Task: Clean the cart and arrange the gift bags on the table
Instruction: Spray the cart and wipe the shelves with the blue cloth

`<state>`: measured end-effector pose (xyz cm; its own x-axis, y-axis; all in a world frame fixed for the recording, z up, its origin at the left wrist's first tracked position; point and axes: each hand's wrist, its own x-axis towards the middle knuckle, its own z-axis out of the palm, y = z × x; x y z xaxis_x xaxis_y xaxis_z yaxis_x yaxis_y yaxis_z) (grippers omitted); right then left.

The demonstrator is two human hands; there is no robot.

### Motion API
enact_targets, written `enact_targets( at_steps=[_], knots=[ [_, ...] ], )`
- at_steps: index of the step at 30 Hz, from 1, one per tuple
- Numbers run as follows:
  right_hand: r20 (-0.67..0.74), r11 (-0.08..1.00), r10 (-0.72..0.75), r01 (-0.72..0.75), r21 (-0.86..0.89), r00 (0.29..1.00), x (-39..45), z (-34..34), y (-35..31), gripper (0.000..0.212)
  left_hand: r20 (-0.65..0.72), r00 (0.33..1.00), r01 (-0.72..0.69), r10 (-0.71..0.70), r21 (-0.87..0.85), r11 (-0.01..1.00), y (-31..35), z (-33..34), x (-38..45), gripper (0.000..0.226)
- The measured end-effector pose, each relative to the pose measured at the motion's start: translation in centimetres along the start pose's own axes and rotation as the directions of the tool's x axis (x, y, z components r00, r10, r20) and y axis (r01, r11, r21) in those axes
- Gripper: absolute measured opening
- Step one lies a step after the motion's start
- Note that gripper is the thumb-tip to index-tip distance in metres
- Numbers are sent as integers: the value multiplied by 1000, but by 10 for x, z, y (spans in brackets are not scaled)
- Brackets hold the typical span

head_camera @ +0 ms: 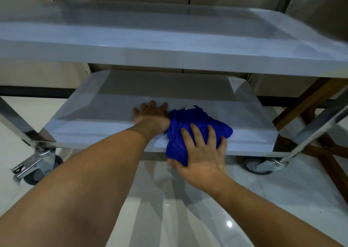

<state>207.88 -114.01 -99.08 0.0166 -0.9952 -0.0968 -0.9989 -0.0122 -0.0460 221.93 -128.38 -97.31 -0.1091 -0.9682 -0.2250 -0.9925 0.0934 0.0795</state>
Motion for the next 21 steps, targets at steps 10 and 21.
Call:
enact_targets(
  at_steps=[10,21],
  knots=[
    [-110,998,-23,28,49,994,6,3,4,89,-237,963,-129,126,3,992,-93,27,-16,58],
    [-167,963,-268,262,-53,949,48,-5,-47,58,-339,928,-183,155,-53,982,-90,30,-17,67]
  ],
)
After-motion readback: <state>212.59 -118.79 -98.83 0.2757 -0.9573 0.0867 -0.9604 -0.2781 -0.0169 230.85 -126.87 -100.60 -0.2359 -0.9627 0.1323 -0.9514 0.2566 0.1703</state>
